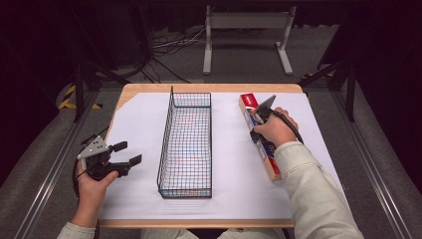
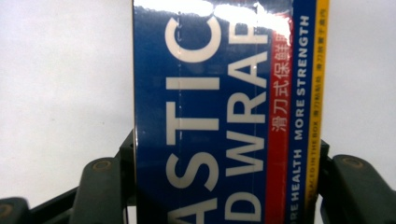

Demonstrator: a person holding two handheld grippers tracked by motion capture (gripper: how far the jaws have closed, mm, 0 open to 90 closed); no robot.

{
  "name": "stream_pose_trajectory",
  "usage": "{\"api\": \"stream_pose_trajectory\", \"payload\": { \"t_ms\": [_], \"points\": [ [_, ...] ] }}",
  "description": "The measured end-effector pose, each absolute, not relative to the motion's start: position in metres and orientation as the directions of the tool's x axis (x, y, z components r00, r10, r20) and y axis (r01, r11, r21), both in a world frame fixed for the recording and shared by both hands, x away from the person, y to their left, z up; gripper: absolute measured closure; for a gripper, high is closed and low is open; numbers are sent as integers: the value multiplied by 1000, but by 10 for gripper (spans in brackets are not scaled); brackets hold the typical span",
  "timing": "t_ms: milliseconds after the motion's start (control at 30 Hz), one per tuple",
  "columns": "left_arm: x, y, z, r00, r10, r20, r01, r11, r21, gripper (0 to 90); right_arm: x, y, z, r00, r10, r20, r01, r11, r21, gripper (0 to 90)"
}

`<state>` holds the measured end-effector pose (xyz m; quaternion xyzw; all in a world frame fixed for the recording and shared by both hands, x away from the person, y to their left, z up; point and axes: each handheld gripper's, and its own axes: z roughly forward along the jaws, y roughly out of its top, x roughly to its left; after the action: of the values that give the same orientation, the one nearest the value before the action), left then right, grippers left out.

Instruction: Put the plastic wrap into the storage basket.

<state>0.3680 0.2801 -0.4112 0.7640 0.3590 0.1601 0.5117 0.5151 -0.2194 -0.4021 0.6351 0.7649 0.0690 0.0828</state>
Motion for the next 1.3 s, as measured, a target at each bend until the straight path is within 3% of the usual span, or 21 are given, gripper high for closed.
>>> {"api": "stream_pose_trajectory", "payload": {
  "t_ms": [433, 1300],
  "points": [
    [365, 283, -409, 679, 722, -133, 389, -200, 899, 196, 505, -229, -364, -80, 997, 19, 957, 71, 280, 402],
    [363, 280, -407, 673, 734, -89, 368, -229, 901, 196, 484, -207, -310, -71, 997, 30, 896, 50, 441, 404]
  ]
}}
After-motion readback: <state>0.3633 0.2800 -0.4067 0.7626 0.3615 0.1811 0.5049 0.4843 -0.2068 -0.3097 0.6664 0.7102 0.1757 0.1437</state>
